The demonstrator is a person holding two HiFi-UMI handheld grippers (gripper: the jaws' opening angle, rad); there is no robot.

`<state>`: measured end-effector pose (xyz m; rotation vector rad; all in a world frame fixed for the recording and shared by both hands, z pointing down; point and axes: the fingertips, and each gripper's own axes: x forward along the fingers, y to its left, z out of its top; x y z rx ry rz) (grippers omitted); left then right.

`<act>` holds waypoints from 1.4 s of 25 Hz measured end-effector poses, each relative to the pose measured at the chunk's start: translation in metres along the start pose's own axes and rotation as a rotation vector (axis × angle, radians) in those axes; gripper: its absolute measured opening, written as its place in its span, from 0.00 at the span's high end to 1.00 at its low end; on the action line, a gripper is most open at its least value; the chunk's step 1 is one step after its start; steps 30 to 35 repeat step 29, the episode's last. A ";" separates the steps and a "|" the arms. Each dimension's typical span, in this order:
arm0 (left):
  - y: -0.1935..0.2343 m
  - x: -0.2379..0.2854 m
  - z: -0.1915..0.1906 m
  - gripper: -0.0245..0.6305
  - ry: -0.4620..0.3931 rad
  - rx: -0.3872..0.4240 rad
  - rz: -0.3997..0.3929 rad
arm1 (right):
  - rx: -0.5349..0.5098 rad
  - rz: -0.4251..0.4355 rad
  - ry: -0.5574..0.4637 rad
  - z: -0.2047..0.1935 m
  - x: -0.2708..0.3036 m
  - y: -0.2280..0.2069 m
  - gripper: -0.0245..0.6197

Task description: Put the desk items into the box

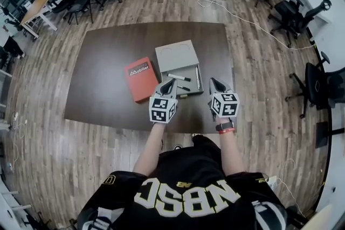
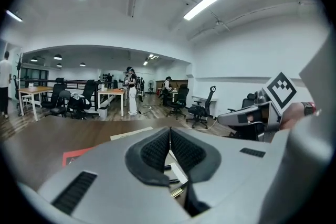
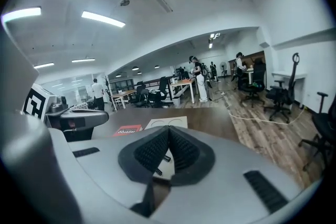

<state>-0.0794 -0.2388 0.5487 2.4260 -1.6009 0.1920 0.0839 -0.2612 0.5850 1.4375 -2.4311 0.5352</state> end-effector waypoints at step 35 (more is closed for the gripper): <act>-0.013 -0.023 0.024 0.93 -0.085 0.005 -0.004 | -0.078 0.043 -0.029 0.016 -0.020 0.031 0.95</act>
